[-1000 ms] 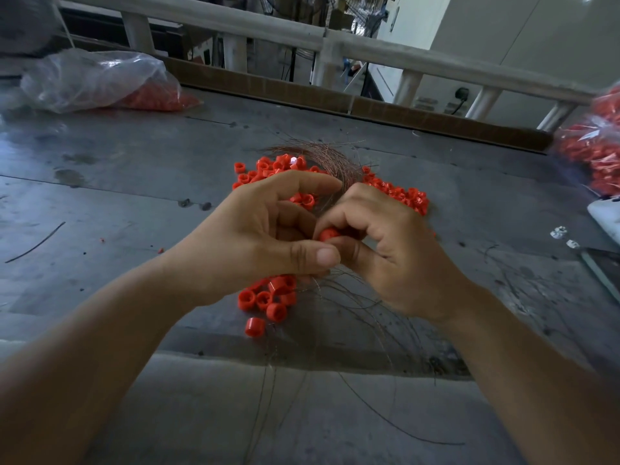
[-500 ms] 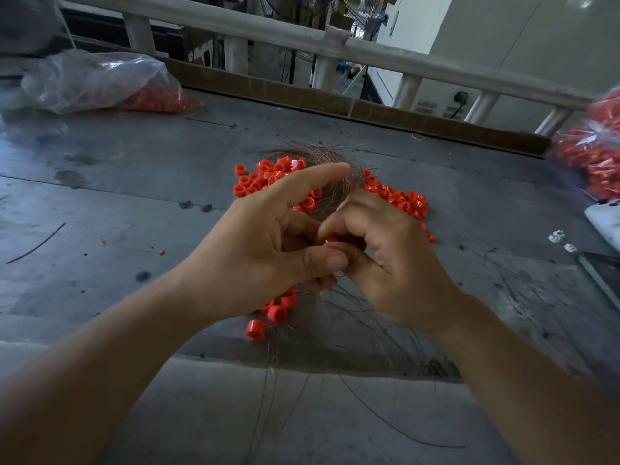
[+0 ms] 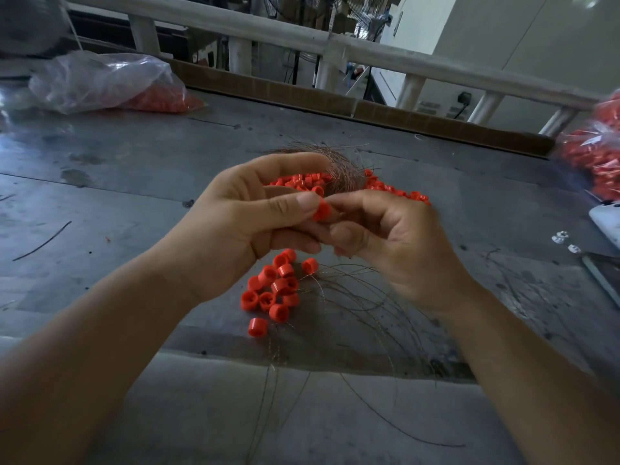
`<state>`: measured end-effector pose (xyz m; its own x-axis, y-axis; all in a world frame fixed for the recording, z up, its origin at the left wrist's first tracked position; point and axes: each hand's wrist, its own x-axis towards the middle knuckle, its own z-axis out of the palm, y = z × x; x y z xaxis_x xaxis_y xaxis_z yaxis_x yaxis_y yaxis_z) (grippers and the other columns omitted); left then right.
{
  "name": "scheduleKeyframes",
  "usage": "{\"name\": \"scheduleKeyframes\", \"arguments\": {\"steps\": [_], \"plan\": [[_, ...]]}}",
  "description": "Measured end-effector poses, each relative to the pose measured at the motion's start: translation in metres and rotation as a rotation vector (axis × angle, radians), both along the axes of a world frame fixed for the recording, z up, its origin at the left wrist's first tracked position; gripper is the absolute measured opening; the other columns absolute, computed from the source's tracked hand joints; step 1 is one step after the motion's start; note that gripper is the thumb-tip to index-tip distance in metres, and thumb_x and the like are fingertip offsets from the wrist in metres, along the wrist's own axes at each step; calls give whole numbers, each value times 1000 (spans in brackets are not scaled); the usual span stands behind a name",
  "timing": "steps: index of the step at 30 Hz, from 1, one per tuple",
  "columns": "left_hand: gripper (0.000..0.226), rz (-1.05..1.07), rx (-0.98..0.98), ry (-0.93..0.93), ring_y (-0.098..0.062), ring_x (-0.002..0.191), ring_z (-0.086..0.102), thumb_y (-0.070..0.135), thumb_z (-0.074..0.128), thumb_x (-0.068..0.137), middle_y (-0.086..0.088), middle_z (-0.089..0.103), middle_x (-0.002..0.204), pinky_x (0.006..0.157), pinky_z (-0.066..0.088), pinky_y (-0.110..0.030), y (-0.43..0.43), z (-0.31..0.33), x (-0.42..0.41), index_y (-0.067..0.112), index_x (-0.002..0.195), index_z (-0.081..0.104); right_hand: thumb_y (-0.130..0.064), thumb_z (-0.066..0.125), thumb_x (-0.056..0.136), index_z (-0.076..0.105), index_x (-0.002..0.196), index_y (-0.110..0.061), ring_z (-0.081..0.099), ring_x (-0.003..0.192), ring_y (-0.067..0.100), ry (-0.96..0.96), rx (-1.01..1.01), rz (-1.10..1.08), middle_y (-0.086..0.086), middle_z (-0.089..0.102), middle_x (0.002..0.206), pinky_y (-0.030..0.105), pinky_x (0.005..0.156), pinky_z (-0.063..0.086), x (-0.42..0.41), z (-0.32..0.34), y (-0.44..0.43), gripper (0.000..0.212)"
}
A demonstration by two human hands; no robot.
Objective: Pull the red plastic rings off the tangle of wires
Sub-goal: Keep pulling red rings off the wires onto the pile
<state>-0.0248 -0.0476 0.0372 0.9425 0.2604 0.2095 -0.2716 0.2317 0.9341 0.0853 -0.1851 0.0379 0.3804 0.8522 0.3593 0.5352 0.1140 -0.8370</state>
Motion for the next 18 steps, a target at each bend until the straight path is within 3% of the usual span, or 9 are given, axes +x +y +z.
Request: {"name": "scheduleKeyframes", "arguments": {"steps": [5,10,13,18], "plan": [[39,-22,-142,-52,-19,69,70,11,67,58,-12,72,78,57,55,-19,6,-1,0,11,97,71,-23,62,70,64,89,-23,58,58,2,103,-32,23,-7,63,62,16,55,49,1,3,-2,19],[27,-51,-164,-85,-17,70,70,12,66,59,-11,72,79,59,54,-17,9,-1,-1,9,85,74,-10,64,78,63,76,-17,55,51,4,120,-104,34,-7,61,56,17,49,47,2,9,-6,7],[7,49,-1,-31,-12,62,67,12,74,58,-6,69,71,53,51,-14,6,-3,1,12,65,71,-11,66,76,65,71,-19,52,50,3,83,-112,-14,-7,59,56,17,47,45,8,15,-10,10],[17,218,298,144,-12,55,65,18,69,53,-2,65,60,51,53,-19,4,-8,3,13,68,64,-14,67,79,66,71,-26,53,55,-2,-165,-311,-109,-15,61,58,11,52,43,16,10,-10,15]]}}
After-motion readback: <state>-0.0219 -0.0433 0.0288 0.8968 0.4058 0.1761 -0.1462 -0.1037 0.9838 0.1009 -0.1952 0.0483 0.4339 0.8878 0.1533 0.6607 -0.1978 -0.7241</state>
